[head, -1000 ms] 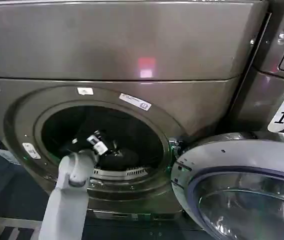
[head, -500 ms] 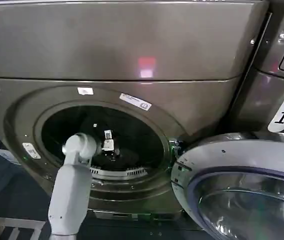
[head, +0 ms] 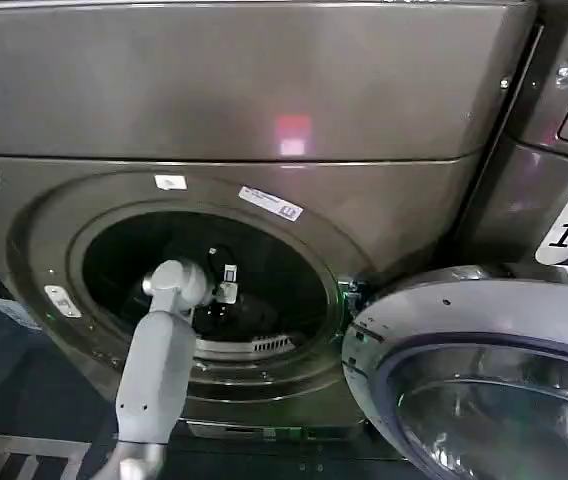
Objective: Grasp the clothes from the dryer.
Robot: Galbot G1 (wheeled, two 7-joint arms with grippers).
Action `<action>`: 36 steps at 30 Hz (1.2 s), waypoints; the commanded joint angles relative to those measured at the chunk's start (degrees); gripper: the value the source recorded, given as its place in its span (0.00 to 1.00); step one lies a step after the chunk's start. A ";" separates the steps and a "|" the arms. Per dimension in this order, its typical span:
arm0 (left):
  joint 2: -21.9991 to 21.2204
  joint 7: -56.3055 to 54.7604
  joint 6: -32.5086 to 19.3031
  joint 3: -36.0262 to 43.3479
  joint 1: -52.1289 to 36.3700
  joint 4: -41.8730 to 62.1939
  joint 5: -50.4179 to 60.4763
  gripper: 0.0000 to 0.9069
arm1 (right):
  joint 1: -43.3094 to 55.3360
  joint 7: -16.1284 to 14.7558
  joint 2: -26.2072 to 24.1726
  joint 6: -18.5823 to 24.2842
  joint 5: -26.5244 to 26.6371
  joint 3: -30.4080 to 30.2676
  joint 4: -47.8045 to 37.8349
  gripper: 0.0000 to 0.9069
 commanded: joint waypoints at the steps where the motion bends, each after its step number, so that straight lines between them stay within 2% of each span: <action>1: -0.10 0.22 0.32 0.03 -0.56 2.42 -0.33 0.00 | 0.05 -0.02 0.10 0.05 -0.07 -0.04 0.03 1.00; 14: 0.77 -4.78 5.37 1.74 -0.63 0.19 -7.60 0.00 | 0.09 -0.24 0.33 0.14 -0.95 -0.37 -0.19 1.00; 18: 0.93 -18.43 8.34 2.42 -1.28 0.37 -16.77 0.00 | 0.08 -0.37 0.24 0.41 -3.49 -0.72 -0.31 1.00; 21: 0.60 -28.46 11.62 2.99 -1.37 0.82 -18.14 0.00 | 0.00 0.13 0.26 0.13 -3.53 -1.07 -0.08 1.00; 23: 0.35 -34.03 16.22 3.83 -1.22 0.59 -19.60 0.00 | 0.00 0.34 0.31 0.24 -3.59 -1.21 -0.10 1.00; 26: -0.18 -46.13 26.40 5.00 -1.26 0.29 -27.50 0.00 | 0.22 0.69 0.54 -0.89 -3.89 -1.31 0.74 1.00; 28: -0.70 -52.80 27.61 5.16 -1.38 0.36 -31.70 0.00 | 0.47 -0.02 0.83 -1.23 -3.12 -1.32 1.98 1.00; 30: -0.95 -60.27 29.76 5.61 -1.60 0.29 -39.19 0.00 | 0.47 0.29 0.56 2.74 -2.89 -2.14 0.90 1.00; 32: -1.34 -67.41 30.17 5.55 -1.69 0.27 -46.29 0.00 | 0.29 0.25 0.76 1.56 -2.72 -2.14 1.42 1.00; 36: -1.78 -77.37 30.22 5.30 -0.09 -2.88 -66.10 0.00 | 0.36 0.32 0.71 2.09 -2.85 -1.94 0.84 1.00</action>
